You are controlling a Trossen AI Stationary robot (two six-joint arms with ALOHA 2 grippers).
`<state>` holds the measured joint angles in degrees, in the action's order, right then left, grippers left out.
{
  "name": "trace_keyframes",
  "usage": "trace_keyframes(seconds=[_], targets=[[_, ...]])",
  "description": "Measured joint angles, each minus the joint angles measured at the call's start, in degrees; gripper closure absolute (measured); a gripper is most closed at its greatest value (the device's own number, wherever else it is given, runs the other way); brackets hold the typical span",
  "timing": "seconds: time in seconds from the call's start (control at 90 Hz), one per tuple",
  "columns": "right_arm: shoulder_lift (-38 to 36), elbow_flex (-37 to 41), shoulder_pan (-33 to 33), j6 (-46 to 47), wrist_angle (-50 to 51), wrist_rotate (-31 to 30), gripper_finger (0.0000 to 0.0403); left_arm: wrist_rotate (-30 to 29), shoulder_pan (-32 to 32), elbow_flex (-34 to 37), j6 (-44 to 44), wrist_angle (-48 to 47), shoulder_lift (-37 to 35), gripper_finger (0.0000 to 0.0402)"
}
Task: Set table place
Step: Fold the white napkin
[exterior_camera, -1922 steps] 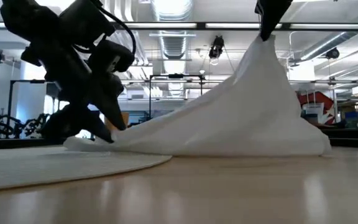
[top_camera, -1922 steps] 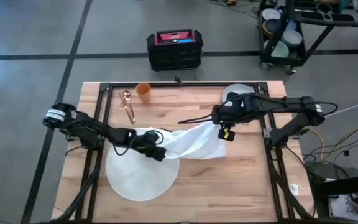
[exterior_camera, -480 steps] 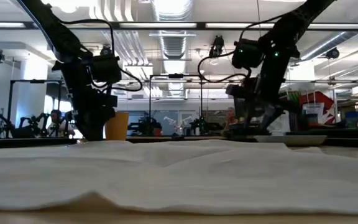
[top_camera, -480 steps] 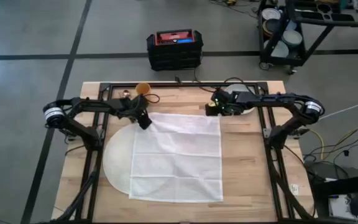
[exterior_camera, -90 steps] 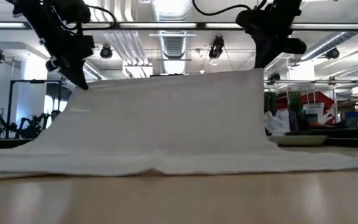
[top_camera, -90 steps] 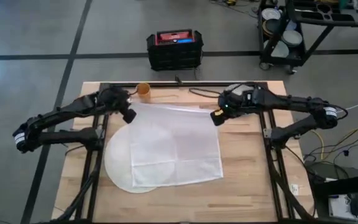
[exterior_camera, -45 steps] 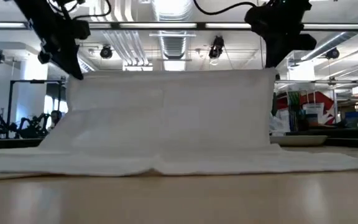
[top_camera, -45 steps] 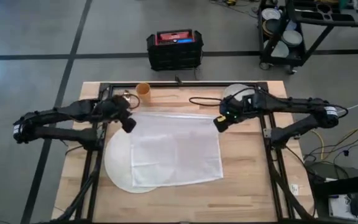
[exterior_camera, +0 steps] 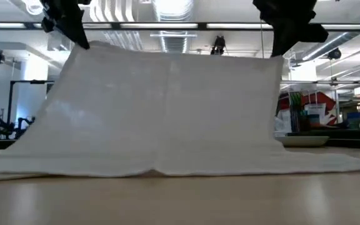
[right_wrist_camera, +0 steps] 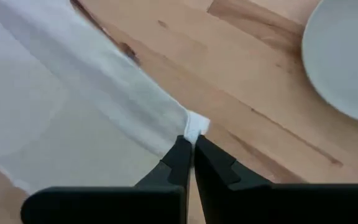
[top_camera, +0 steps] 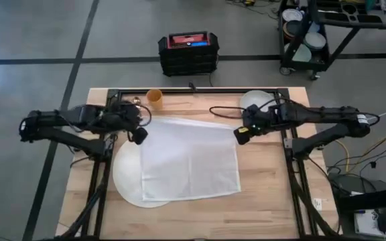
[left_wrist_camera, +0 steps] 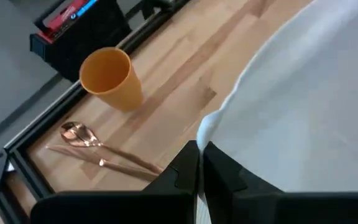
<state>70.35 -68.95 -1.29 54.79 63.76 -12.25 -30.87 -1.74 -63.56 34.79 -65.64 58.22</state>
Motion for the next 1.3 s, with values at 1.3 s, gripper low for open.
trace_keyframes(seconds=[1.3], targets=[[6.60,-6.75,26.20,13.36,-7.52,-6.83,0.0403,-1.07,-35.46,-2.48,28.88,7.30,17.15,0.0401]])
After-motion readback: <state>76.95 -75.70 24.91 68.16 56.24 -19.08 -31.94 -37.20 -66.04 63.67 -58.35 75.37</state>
